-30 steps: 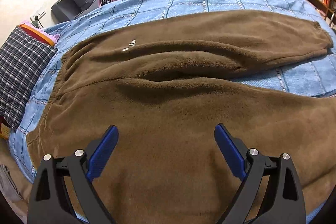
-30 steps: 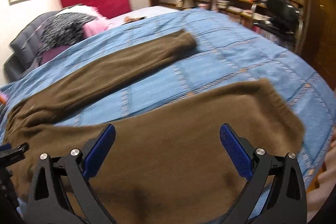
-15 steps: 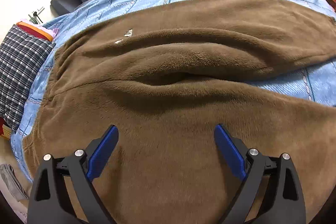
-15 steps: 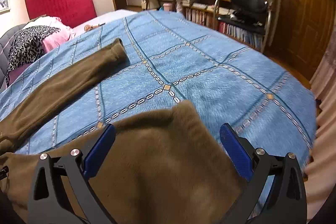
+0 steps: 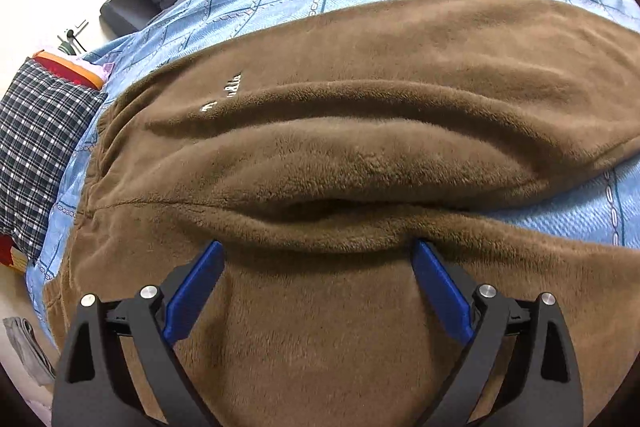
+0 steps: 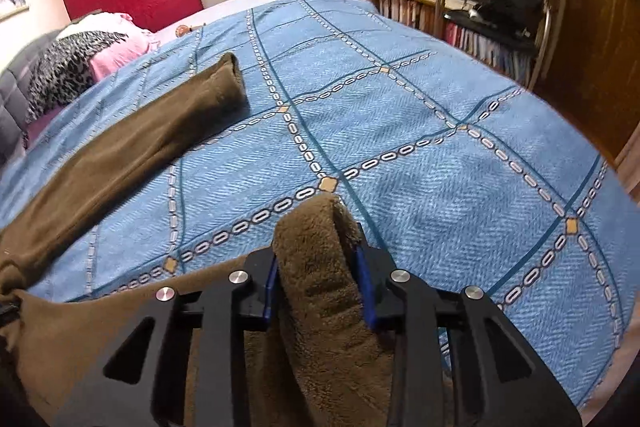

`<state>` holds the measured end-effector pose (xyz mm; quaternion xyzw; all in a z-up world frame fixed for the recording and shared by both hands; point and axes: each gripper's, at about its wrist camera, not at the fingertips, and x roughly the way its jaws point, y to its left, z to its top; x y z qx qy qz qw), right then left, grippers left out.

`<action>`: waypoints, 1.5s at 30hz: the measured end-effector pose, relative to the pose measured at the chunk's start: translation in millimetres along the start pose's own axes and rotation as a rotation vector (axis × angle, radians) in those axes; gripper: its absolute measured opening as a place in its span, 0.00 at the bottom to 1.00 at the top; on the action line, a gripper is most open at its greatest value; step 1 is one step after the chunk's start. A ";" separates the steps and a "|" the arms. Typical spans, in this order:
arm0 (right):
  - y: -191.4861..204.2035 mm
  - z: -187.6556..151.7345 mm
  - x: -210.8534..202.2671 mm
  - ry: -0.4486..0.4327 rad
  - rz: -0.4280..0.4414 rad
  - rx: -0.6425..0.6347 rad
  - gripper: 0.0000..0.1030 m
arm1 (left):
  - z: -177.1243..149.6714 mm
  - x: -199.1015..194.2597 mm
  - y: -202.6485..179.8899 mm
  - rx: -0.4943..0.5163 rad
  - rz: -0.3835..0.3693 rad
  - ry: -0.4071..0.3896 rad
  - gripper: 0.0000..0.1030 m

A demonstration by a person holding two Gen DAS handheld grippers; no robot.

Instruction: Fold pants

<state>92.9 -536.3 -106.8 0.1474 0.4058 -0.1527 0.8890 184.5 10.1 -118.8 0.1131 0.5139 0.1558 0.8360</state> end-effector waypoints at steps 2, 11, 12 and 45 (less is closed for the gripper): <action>-5.1 -1.6 3.8 -0.015 -0.018 0.028 0.30 | 1.2 4.2 2.0 -0.014 -0.006 -0.010 0.93; -5.4 -1.9 1.0 -0.032 -0.126 -0.005 0.66 | 1.4 9.8 15.5 -0.070 -0.065 0.010 0.95; -9.8 -0.4 -7.7 -0.058 -0.141 0.015 0.76 | 1.8 7.8 17.6 -0.074 -0.075 0.011 0.95; 257.7 74.3 128.6 0.159 0.121 -0.295 0.80 | 56.7 40.5 69.7 -0.025 -0.162 0.018 0.95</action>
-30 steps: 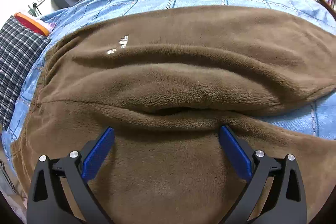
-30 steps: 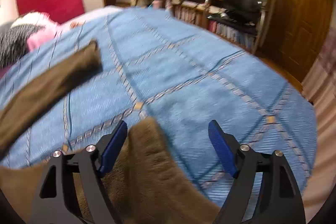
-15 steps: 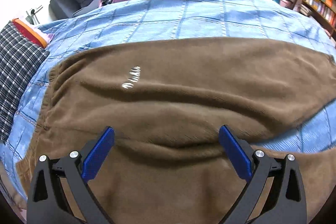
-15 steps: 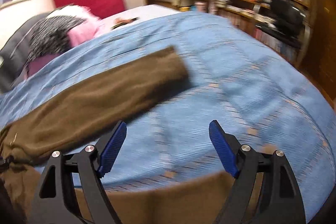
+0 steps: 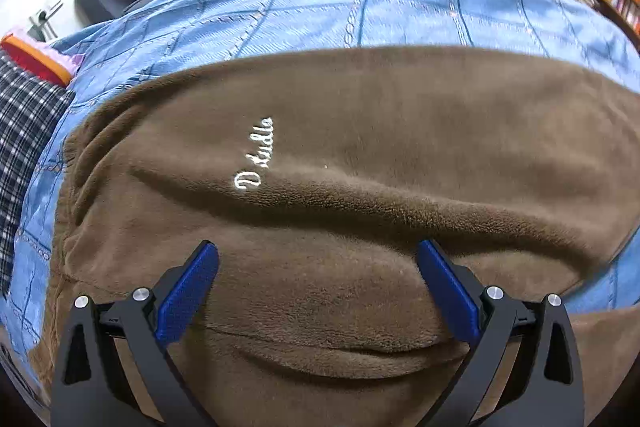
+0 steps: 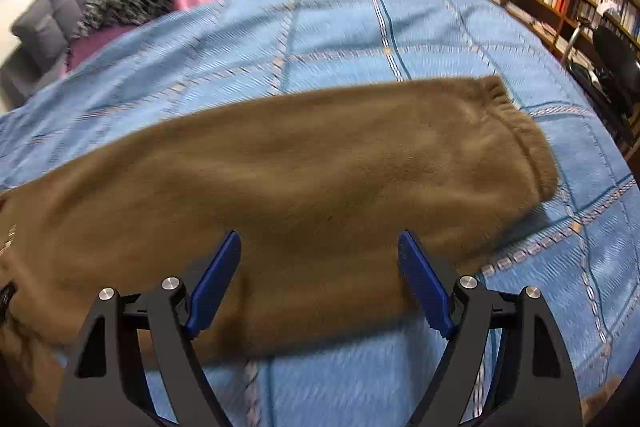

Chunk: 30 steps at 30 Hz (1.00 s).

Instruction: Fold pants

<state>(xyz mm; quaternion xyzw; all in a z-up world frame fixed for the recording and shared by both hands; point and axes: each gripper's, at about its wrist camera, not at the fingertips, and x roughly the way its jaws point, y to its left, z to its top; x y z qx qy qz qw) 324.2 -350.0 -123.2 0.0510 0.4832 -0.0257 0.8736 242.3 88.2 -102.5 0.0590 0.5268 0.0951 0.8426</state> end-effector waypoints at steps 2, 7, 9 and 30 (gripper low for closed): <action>-5.8 7.1 15.8 0.019 -0.022 0.008 0.80 | 0.3 3.5 1.1 0.011 -0.018 0.008 0.95; -19.9 25.7 33.0 0.014 -0.078 0.034 0.87 | 12.6 5.9 15.2 -0.002 -0.070 0.030 0.95; -29.0 33.6 38.2 0.019 -0.084 0.064 0.87 | 18.1 3.1 21.9 -0.004 -0.085 0.020 0.95; 101.2 43.0 41.3 0.034 0.147 -0.050 0.87 | 73.6 67.5 77.7 -0.087 0.007 0.039 0.95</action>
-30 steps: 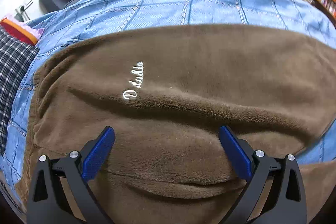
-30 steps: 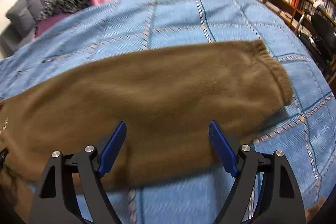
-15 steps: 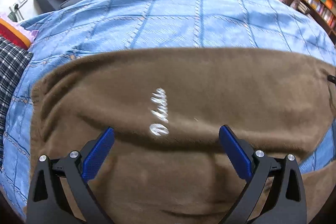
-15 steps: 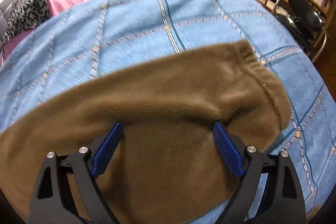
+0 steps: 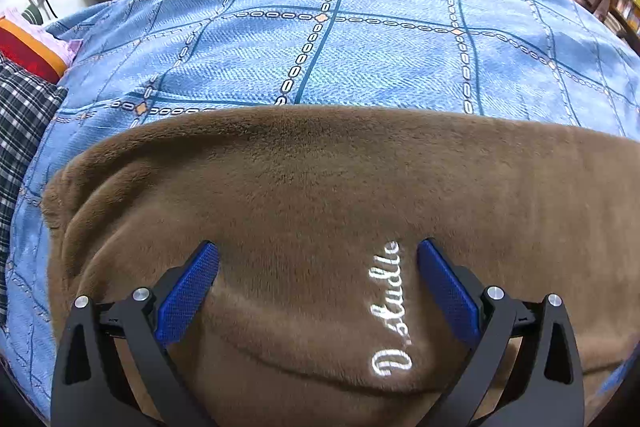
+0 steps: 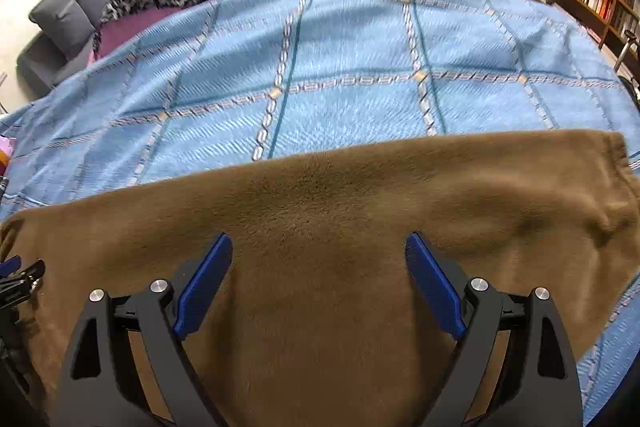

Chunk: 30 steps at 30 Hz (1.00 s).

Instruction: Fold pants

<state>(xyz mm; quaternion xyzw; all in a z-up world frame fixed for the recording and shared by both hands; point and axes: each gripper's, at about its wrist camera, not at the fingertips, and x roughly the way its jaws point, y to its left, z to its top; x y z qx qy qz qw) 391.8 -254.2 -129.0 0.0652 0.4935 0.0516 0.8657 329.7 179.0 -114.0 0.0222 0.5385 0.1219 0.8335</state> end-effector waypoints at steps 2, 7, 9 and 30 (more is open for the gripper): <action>-0.1 1.7 7.7 -0.008 -0.014 0.004 0.89 | 3.8 2.2 0.5 0.003 0.004 -0.006 0.95; -2.0 13.7 18.6 -0.007 -0.049 0.013 0.91 | 16.2 8.8 4.7 -0.016 0.002 -0.006 0.95; -3.3 16.7 21.3 0.004 -0.059 0.018 0.92 | 21.1 10.5 7.4 -0.028 -0.004 -0.004 0.95; -88.9 8.9 -8.5 -0.009 -0.099 0.191 0.90 | -2.1 -16.3 130.0 -0.249 0.107 -0.055 0.95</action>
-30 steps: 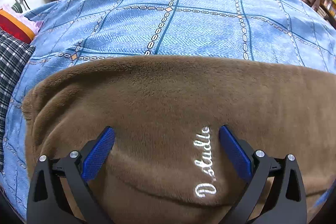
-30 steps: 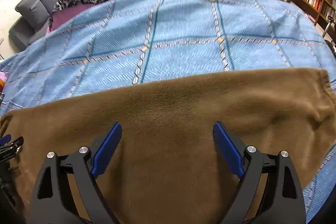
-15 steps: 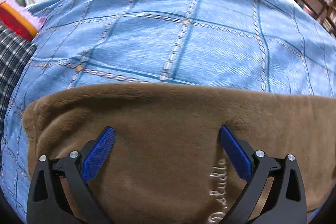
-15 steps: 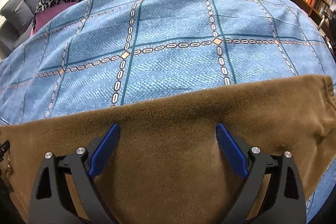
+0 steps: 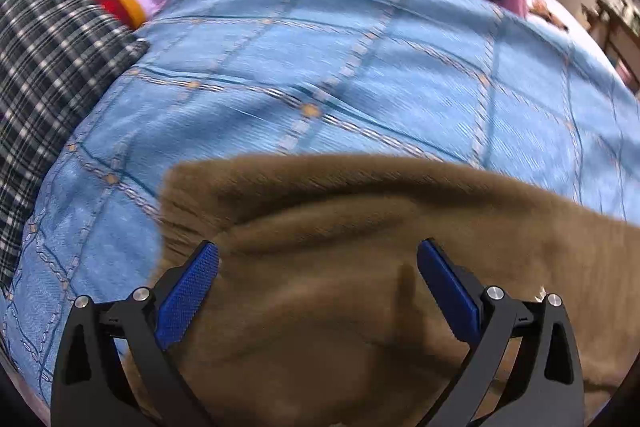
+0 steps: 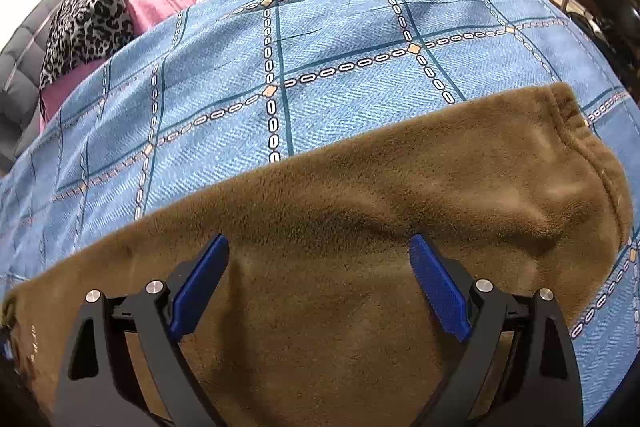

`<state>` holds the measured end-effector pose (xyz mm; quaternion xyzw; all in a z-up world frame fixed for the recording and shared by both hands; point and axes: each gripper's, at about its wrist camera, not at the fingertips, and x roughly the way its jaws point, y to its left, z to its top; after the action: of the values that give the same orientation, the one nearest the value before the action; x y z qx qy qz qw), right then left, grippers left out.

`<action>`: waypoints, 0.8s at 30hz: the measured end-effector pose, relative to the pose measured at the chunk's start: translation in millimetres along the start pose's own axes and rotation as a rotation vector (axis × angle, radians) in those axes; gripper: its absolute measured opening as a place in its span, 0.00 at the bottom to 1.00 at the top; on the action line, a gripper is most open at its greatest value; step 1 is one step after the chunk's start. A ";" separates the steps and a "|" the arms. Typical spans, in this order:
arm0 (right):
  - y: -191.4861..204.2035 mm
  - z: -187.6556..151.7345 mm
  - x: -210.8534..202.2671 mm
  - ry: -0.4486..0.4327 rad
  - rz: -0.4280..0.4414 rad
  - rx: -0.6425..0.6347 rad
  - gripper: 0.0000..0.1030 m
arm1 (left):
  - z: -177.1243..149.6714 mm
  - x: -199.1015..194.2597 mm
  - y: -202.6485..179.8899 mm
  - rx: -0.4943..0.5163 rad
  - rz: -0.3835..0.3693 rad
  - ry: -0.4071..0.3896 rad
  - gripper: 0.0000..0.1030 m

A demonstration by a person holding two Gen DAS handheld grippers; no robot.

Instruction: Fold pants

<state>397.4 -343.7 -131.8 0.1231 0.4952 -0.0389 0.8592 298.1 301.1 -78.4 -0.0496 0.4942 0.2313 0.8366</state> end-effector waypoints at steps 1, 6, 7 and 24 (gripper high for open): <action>2.0 -1.4 0.4 -0.002 -0.013 -0.013 0.90 | 2.7 -1.5 4.7 -0.006 0.021 -0.014 0.95; 10.1 -7.6 3.5 -0.013 -0.059 -0.053 0.91 | 15.4 1.6 26.9 -0.026 0.047 -0.046 0.95; 10.4 -6.9 4.1 -0.012 -0.058 -0.049 0.91 | 18.1 5.9 27.4 -0.009 0.051 -0.047 0.95; 18.5 -20.2 -9.3 -0.014 -0.018 -0.055 0.91 | 46.9 55.7 36.6 0.011 -0.063 0.037 0.95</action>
<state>379.2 -321.2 -130.2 0.0948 0.4911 -0.0340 0.8653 342.4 367.0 -96.7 -0.0648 0.5088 0.2015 0.8345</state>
